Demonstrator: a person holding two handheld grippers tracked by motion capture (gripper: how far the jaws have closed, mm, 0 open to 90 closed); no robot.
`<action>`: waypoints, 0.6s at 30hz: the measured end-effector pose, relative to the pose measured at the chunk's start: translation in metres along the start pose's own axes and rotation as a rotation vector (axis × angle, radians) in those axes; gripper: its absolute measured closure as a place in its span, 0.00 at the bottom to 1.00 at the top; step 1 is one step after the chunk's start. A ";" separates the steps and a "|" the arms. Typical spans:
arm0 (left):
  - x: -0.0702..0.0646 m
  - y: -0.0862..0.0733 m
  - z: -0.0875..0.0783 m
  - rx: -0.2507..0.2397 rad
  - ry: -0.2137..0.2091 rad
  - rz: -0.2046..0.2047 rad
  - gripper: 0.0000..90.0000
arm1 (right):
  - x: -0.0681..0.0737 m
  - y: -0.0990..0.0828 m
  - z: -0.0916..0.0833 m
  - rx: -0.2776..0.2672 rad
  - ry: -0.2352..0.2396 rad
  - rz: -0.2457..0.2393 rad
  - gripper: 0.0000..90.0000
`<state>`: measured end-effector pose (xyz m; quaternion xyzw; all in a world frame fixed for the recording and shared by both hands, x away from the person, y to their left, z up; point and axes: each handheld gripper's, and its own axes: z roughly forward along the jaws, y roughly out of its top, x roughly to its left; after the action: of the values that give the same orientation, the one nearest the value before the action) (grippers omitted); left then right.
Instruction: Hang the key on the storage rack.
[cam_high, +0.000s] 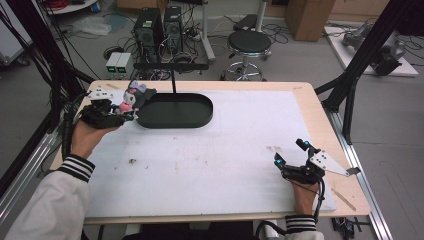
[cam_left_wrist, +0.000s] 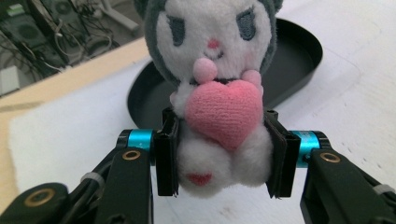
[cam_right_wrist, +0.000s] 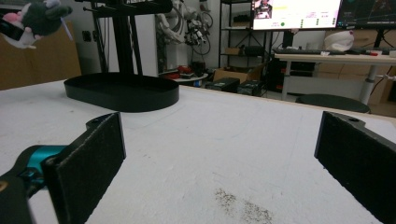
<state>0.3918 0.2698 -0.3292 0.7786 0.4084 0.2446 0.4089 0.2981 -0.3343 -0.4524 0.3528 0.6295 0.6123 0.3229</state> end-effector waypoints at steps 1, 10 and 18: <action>0.002 0.003 -0.002 -0.012 0.002 -0.009 0.62 | 0.000 0.000 0.000 -0.001 0.001 0.002 0.01; 0.014 0.020 -0.006 -0.031 0.044 -0.016 0.62 | 0.000 0.000 0.000 -0.004 -0.001 -0.002 0.01; 0.020 0.033 -0.005 -0.026 0.072 -0.011 0.62 | 0.000 0.000 0.000 -0.004 -0.001 -0.003 0.01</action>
<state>0.4136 0.2772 -0.2980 0.7617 0.4237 0.2756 0.4053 0.2984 -0.3346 -0.4524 0.3516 0.6287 0.6130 0.3247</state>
